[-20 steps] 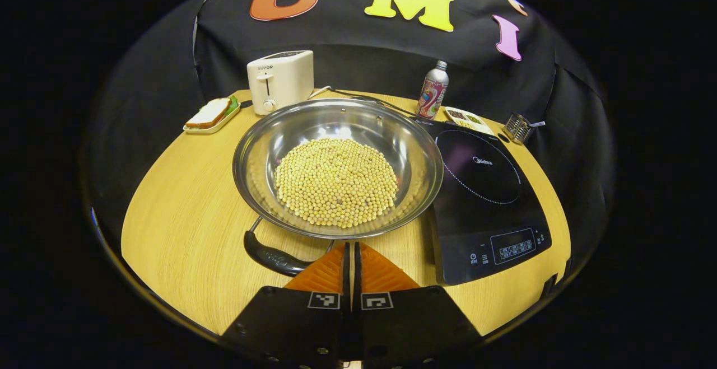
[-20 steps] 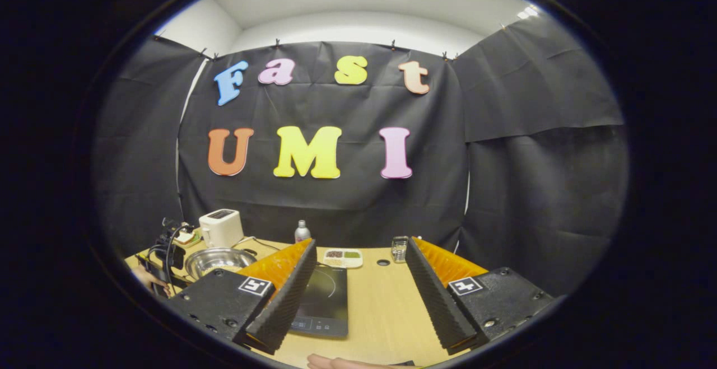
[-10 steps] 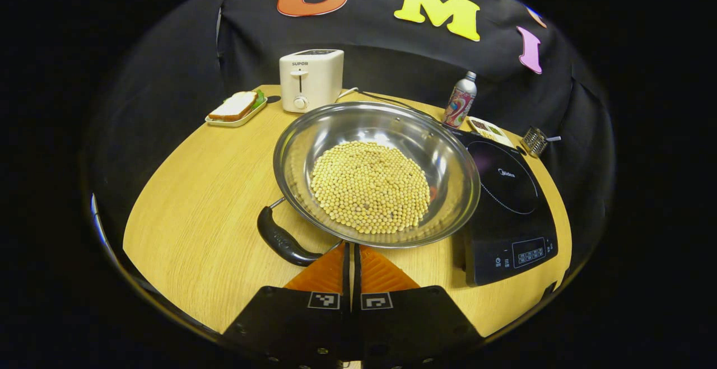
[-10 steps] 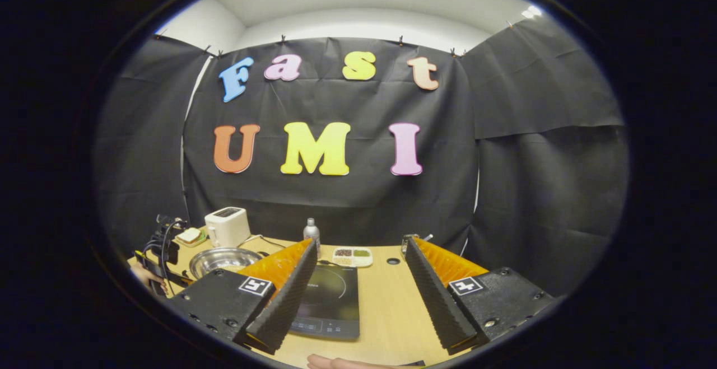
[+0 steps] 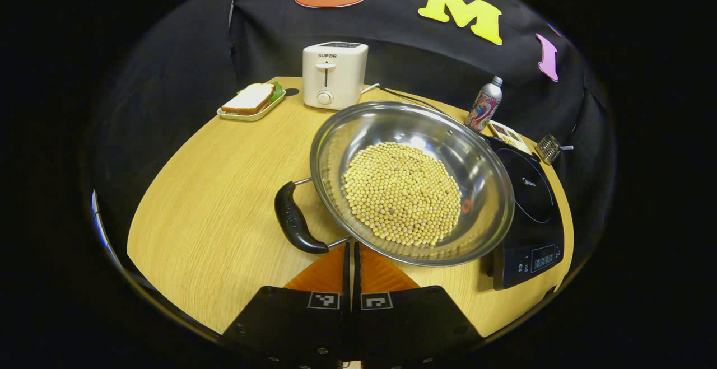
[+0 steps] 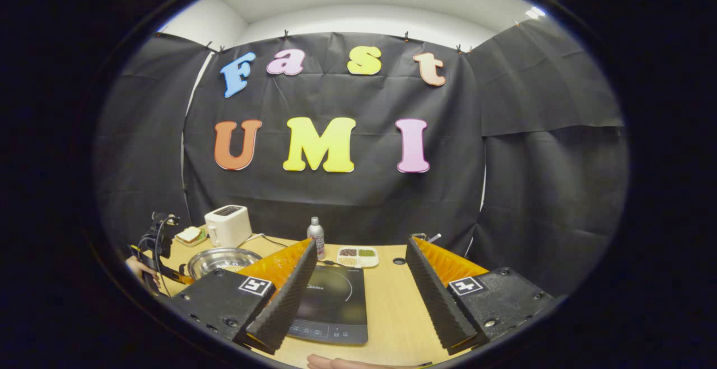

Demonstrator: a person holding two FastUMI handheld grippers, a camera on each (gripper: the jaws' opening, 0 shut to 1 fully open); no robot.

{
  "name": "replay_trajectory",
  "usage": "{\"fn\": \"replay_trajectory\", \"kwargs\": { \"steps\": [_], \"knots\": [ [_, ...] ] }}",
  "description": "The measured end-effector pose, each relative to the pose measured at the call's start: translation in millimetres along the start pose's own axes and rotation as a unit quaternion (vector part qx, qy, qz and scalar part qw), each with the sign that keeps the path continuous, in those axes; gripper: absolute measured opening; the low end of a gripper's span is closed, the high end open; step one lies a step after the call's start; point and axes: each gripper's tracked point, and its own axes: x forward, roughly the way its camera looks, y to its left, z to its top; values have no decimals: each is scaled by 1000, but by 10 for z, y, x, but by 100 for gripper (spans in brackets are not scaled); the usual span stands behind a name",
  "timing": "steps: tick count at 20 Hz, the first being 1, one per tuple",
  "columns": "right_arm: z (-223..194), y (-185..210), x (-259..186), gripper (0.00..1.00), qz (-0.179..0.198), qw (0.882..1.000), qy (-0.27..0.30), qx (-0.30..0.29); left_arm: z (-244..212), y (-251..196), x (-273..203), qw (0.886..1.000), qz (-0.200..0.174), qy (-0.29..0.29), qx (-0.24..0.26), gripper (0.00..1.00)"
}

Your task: First push the handle of the pot to place it horizontally, then grasp the pot with both hands and set it on the induction cooktop.

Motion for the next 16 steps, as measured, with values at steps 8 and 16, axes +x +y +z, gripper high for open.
{"fn": "replay_trajectory", "kwargs": {
  "steps": [8, 16],
  "knots": [
    [-180, 151, 240, 98, 7, 1000, 22, -6, 255, 418, 260, 999, 36, 3, 3, 10],
    [-404, 213, 479, 98, -9, 999, 48, -14, 564, 657, 550, 999, 45, 12, -13, 10]
  ]
}}
